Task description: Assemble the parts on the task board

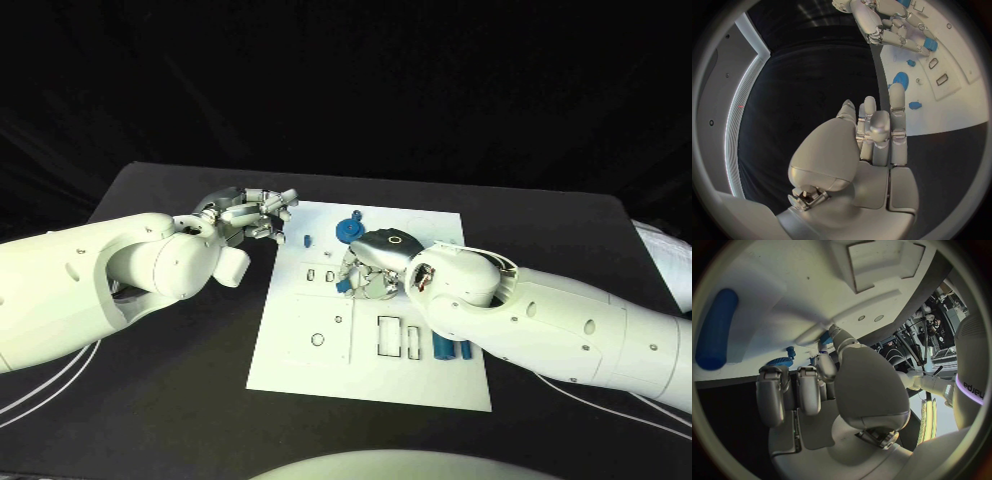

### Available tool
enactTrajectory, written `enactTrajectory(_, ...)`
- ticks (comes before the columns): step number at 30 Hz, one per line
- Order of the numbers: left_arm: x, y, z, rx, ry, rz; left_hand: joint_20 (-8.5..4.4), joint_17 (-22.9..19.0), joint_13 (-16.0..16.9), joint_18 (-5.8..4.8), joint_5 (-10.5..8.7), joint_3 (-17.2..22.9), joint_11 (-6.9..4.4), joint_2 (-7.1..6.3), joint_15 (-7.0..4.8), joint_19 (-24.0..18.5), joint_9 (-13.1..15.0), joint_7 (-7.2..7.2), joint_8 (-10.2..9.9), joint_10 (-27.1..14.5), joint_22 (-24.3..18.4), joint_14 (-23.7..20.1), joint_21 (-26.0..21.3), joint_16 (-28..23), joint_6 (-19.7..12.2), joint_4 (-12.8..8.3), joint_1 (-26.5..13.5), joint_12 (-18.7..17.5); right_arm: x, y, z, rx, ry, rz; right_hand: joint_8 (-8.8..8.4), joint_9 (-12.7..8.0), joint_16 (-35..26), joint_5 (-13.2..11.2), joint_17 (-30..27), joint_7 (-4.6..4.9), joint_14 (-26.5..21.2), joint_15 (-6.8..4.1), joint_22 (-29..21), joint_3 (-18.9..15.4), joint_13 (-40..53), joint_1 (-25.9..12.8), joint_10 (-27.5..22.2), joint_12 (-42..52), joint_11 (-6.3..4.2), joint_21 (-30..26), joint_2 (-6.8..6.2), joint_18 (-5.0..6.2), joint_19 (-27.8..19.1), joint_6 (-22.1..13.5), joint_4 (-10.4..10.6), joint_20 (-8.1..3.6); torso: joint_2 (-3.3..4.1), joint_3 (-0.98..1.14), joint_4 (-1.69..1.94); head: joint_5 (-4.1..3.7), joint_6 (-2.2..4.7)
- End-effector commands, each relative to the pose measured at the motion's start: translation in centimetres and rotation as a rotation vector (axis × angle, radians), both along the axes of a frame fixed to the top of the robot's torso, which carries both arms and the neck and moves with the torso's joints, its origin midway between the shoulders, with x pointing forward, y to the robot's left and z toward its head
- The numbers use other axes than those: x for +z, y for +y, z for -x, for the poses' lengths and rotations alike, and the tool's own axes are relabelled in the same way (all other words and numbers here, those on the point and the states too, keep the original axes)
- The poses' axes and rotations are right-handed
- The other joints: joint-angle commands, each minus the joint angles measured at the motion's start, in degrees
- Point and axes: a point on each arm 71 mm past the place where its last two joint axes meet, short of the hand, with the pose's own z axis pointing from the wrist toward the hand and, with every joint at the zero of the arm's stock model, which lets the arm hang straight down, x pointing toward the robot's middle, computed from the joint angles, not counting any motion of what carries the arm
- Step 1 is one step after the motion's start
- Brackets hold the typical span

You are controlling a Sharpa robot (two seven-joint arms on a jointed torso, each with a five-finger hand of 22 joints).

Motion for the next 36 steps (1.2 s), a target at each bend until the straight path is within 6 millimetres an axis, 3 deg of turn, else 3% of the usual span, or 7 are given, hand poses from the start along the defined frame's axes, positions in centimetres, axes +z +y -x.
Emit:
enactTrajectory(1, 0.1, -0.3, 0.1, -0.022, -0.004, 0.001, 0.16, -0.11, -0.11, 1.17, 0.17, 0.30, -0.07, 0.10, 0.08, 0.13, -0.11, 0.04, -0.29, -0.42, -0.11, -0.44, -0.21, -0.27, -0.38, -0.15, 0.48, -0.35, -0.6, -0.4, 0.0, -0.032, 0.018, -0.003, 0.01, -0.02, 0.11, 2.71, 9.13, 0.25, 4.58, -0.36, 10.23, 0.43, -0.29, -1.61, 0.05, -0.36, -0.25, 0.08, 0.37, -0.05, 3.13, 0.03, 0.69, -0.52, -0.02, 0.01, 0.02, -0.02, -0.01)
enactTrajectory(4, 0.1, -0.3, 0.1, -0.026, -0.006, 0.001, 0.16, -0.15, -0.19, 1.17, 0.18, 0.37, -0.07, 0.08, 0.08, 0.16, -0.14, 0.04, -0.28, -0.43, -0.15, -0.45, -0.26, -0.28, -0.38, -0.21, 0.57, -0.36, -0.2, -0.5, 0.0, -0.054, 0.002, -0.065, -0.63, -0.25, -0.14, 5.73, 8.84, 0.71, 4.50, -0.08, 9.76, 0.42, -1.30, -3.52, -0.69, -1.70, 0.10, -0.22, -0.19, 0.06, 2.86, -0.86, 2.16, -0.36, -0.01, 0.02, 0.02, -0.04, 0.09)
enactTrajectory(10, 0.1, -0.5, 0.2, -0.046, -0.017, -0.009, 0.15, 0.12, -0.40, 1.18, 0.16, 0.49, -0.09, -0.13, 0.06, 0.27, -0.24, 0.03, -0.25, -0.45, -0.23, -0.26, -0.36, 0.05, -0.39, -0.48, 0.90, -0.37, 0.9, -0.6, 0.3, -0.084, -0.028, -0.209, -0.64, -0.15, -0.14, 10.55, 8.95, 0.58, 4.54, -0.15, 9.86, 2.09, -1.64, -3.86, -0.69, -2.11, 0.00, -0.19, -0.73, 0.05, 2.93, -0.42, 3.19, -0.32, -0.09, 0.04, 0.06, -0.02, 0.44)
enactTrajectory(16, 0.1, -0.7, 0.3, -0.079, -0.031, -0.047, 0.00, 2.62, -1.17, 0.74, 0.05, 1.00, -0.24, -0.67, -0.10, 2.16, -0.80, -0.05, -0.32, -0.04, 2.06, 1.39, 1.78, 2.85, -0.19, -1.29, 1.84, -0.31, 1.8, -1.0, 0.7, -0.093, -0.032, -0.270, -0.67, -0.14, -0.10, 10.87, 9.02, 0.58, 4.56, -0.17, 9.88, 2.30, -1.59, -3.85, -0.63, -2.04, -0.01, -0.18, -0.81, 0.05, 2.94, -0.42, 3.26, -0.33, -0.17, -0.08, -0.05, 0.02, 0.94)
enactTrajectory(24, -0.2, -0.9, 0.6, -0.137, -0.047, -0.157, -0.73, 8.35, -2.24, -0.73, -0.10, 0.87, -1.31, -2.81, -0.96, 7.11, -1.82, -1.22, 0.60, 2.84, 10.21, 4.75, 9.43, 9.01, 2.86, -2.01, 1.61, 0.87, 2.6, -1.8, 1.0, -0.112, -0.033, -0.281, -0.68, -0.14, -0.05, 11.01, 9.10, 0.56, 4.58, -0.17, 9.91, 2.46, -1.57, -3.74, -0.60, -2.02, -0.04, -0.16, -1.01, 0.04, 2.97, -0.41, 3.21, -0.34, -0.06, -0.05, -0.12, 0.33, 1.66)
enactTrajectory(30, -1.4, -1.3, 1.1, -0.196, -0.024, -0.298, -1.83, 14.78, -2.06, -2.50, -0.07, -0.02, -2.50, -5.39, -2.09, 11.83, -2.62, -2.55, 1.54, 5.65, 19.73, 7.87, 18.21, 15.17, 5.75, -2.28, 0.28, 3.01, 3.0, -1.8, 1.3, -0.113, -0.043, -0.275, -0.68, -0.13, -0.02, 11.00, 9.15, 0.56, 4.59, -0.18, 9.93, 2.55, -1.56, -3.66, -0.58, -2.01, -0.04, -0.16, -1.22, 0.03, 2.98, -0.38, 3.16, -0.35, 0.08, 0.04, 0.02, 0.52, 2.19)
enactTrajectory(36, -2.2, -2.2, 1.6, -0.269, -0.006, -0.399, -2.58, 21.38, -1.02, -3.92, -0.19, -1.00, -3.39, -7.37, -2.86, 15.08, -2.74, -3.52, 2.85, 7.69, 27.47, 10.33, 25.12, 20.63, 7.97, -2.29, -1.55, 5.56, 3.3, -1.7, 1.7, -0.113, -0.061, -0.267, -0.68, -0.12, -0.02, 10.82, 9.16, 0.55, 4.59, -0.19, 9.96, 2.62, -1.59, -3.62, -0.58, -2.05, -0.03, -0.14, -1.40, 0.03, 3.00, -0.34, 3.14, -0.35, 0.06, -0.04, 0.01, 0.53, 2.07)
